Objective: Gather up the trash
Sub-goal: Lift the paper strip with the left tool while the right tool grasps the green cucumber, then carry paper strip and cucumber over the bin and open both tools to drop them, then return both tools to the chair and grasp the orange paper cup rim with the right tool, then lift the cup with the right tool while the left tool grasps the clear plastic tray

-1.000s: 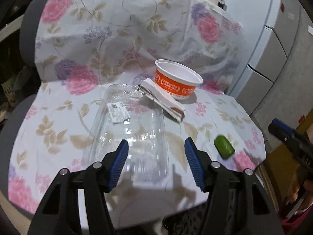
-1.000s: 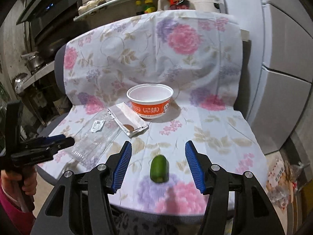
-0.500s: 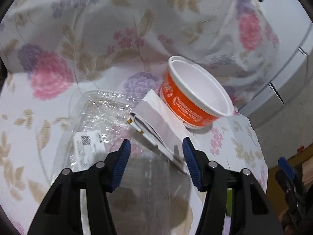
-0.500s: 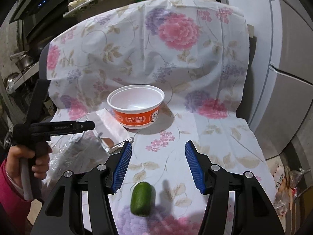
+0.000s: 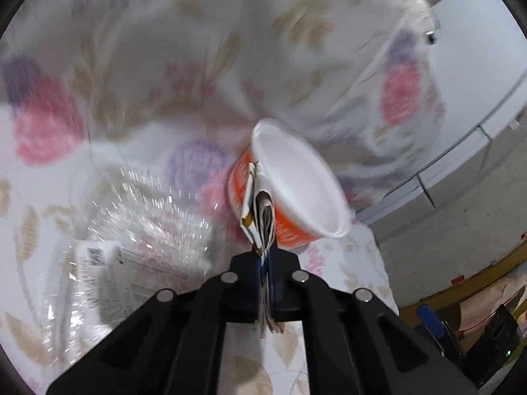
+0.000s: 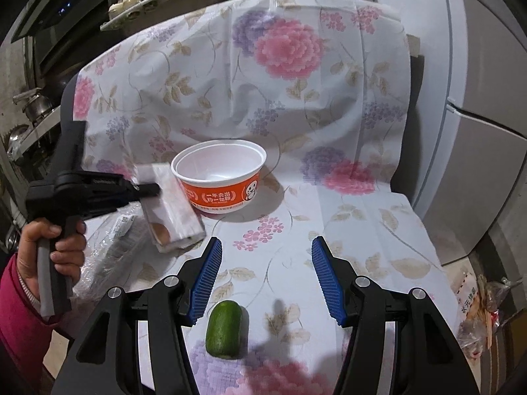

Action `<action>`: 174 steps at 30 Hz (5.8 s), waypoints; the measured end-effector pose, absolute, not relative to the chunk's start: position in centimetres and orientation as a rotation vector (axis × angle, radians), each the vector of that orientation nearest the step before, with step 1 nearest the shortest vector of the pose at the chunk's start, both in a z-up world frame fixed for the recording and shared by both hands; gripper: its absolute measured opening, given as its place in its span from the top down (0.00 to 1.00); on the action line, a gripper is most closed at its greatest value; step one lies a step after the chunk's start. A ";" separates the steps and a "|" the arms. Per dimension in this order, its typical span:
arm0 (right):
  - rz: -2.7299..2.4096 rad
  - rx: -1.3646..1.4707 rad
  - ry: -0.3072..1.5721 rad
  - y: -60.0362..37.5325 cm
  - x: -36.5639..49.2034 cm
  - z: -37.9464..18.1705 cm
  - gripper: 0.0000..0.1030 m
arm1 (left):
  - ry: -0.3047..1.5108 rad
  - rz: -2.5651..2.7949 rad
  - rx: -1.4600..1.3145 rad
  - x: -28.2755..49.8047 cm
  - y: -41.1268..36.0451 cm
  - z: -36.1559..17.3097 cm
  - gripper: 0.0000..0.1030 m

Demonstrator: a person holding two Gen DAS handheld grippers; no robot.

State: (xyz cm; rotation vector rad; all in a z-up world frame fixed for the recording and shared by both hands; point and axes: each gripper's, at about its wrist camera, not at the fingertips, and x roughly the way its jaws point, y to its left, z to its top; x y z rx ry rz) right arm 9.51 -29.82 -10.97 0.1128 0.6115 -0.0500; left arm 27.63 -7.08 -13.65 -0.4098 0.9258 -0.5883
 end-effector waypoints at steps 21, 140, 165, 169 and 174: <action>0.018 0.040 0.805 -25.5 9.0 -17.9 0.39 | 0.736 -0.473 -0.196 11.9 -2.1 -8.4 0.99; -0.099 0.311 0.788 -29.8 26.3 -14.3 0.54 | 0.877 -0.255 -0.063 23.1 4.1 -14.3 0.53; -0.076 0.301 0.723 -29.6 11.9 -10.4 0.96 | 0.996 -0.370 -0.066 24.3 1.8 -18.3 0.76; -0.084 0.309 0.717 -29.6 10.7 -10.4 0.96 | 0.988 -0.381 -0.090 23.1 1.9 -17.7 0.93; -0.077 0.333 0.690 -29.7 9.2 -9.9 0.96 | 0.884 -0.395 -0.145 19.2 2.4 -14.3 0.96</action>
